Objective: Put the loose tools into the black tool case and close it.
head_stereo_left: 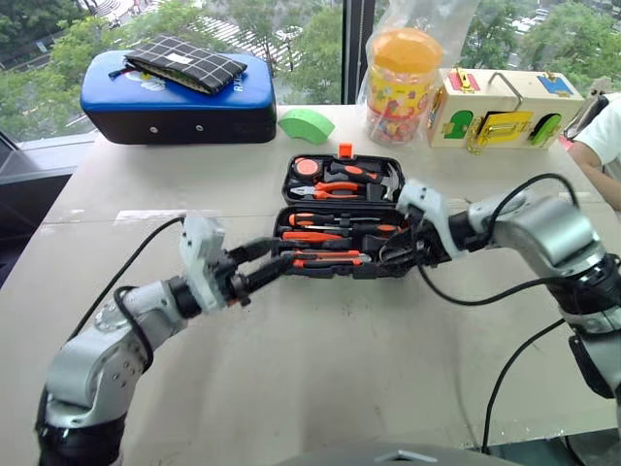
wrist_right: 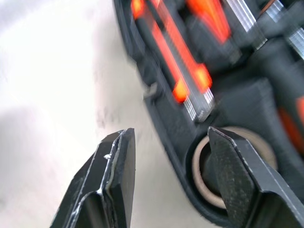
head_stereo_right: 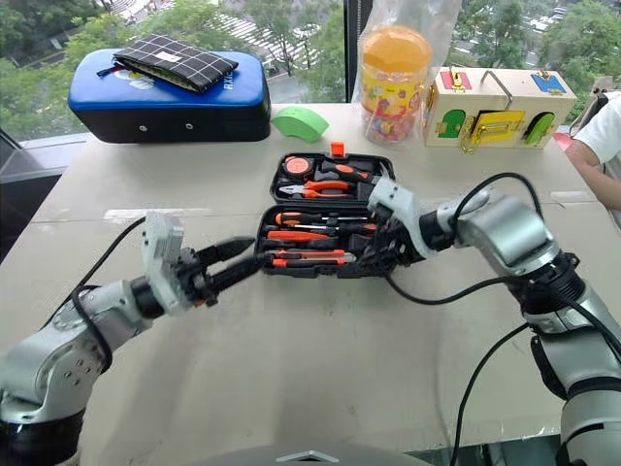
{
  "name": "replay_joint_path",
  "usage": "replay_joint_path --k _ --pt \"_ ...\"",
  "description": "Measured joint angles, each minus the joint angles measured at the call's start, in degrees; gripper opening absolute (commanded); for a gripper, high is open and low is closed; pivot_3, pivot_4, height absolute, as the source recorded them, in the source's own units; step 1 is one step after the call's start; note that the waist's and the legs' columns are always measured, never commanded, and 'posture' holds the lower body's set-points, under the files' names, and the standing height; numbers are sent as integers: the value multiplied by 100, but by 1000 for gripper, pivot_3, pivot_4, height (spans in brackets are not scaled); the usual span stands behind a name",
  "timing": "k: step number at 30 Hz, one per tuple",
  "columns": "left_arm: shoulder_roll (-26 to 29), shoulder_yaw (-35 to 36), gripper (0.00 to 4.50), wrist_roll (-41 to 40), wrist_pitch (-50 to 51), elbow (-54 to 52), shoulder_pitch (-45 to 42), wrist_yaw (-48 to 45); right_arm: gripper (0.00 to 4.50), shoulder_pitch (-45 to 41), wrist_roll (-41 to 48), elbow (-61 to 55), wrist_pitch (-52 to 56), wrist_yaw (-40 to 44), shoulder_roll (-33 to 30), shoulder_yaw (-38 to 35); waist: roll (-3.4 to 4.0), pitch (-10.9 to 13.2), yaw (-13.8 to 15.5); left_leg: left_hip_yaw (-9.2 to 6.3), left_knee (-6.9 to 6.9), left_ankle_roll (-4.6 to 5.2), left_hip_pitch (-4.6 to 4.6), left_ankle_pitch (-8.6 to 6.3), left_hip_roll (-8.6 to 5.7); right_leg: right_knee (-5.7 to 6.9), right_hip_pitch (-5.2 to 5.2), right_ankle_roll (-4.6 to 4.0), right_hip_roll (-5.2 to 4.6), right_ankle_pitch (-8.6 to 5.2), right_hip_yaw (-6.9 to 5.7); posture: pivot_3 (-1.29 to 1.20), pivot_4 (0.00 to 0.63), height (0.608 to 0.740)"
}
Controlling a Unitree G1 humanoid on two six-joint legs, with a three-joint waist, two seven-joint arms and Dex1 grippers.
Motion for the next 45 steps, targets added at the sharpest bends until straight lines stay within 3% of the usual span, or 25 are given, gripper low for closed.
replay_joint_path --k 4,8,12,17,20,23,24,30,33,35,40,45 --pt "-327 -36 2775 576 646 1466 -1610 1426 2402 -363 -571 1255 -351 -1203 552 -502 -17 2 -15 -7 6 -8 3 26 -34 55 -23 14 27 19 -5 0 150 740" --pt "-453 -276 2775 999 644 2733 -2421 1503 2402 -791 -912 2754 -680 -1858 989 -794 -19 5 -31 5 -11 -29 -2 43 -37 85 -50 14 32 19 -2 0 150 740" --pt "-687 -701 2775 1810 -72 5369 -3944 1391 2402 -1883 -1255 5318 -1850 -2384 1573 -1123 -31 16 -50 6 -33 -51 3 58 -43 82 -54 16 59 19 -7 0 150 740" --pt "-854 -803 2775 2440 -1209 7840 -5023 899 2402 -2460 -1578 7149 -2990 -2532 1950 -1329 -36 13 -134 -10 -42 -56 2 61 -32 94 -56 18 64 20 -9 0 150 740" --pt "-863 -787 2006 2643 -1671 8644 -5354 574 1629 -2473 -1737 7671 -3397 -2616 2052 -1433 -31 14 -162 -11 -42 -57 4 61 -32 95 -52 19 59 20 -6 0 150 740" --pt "-915 -780 539 2753 -1839 9034 -5544 200 189 -2550 -1769 7872 -3547 -2599 2165 -1584 -35 11 -166 -18 -36 -58 7 62 -32 92 -45 19 57 21 -5 0 150 740" --pt "-896 -771 67 2778 -1853 9106 -5575 124 0 -2549 -1773 7892 -3576 -2570 2169 -1614 -35 12 -166 -17 -32 -59 7 62 -33 92 -44 19 57 21 -4 0 150 740" --pt "-565 -782 17 2839 -1217 8608 -5320 -813 0 -2519 -1863 7768 -3362 -1780 1984 -1656 -31 14 -192 -31 -49 -61 2 63 -34 134 -60 21 58 22 6 0 150 740" --pt "-330 -727 17 2509 -232 6734 -4315 -1048 0 -2135 -1843 6885 -2813 -1228 1873 -1545 -28 1 -270 -48 -62 -54 -3 50 -35 193 -91 18 49 23 45 0 150 740" --pt "-238 -504 17 2093 647 4758 -3186 -942 0 -1399 -1713 5388 -2179 -983 1733 -1425 -24 -14 -322 -78 -68 -51 -2 23 -36 196 -95 16 31 26 72 0 150 740" --pt "-489 38 17 1474 1643 1975 -1521 -312 0 238 -1530 2458 -1396 -1162 1490 -1388 -21 -15 -276 -96 -61 -45 -5 7 -52 174 -91 15 27 25 80 0 150 740" --pt "-644 -62 17 1489 1221 1179 -966 -101 0 960 -1462 1336 -1457 -1414 1367 -1491 -14 -1 -139 -63 -52 -65 -10 25 -54 81 -60 14 31 22 59 0 150 740"
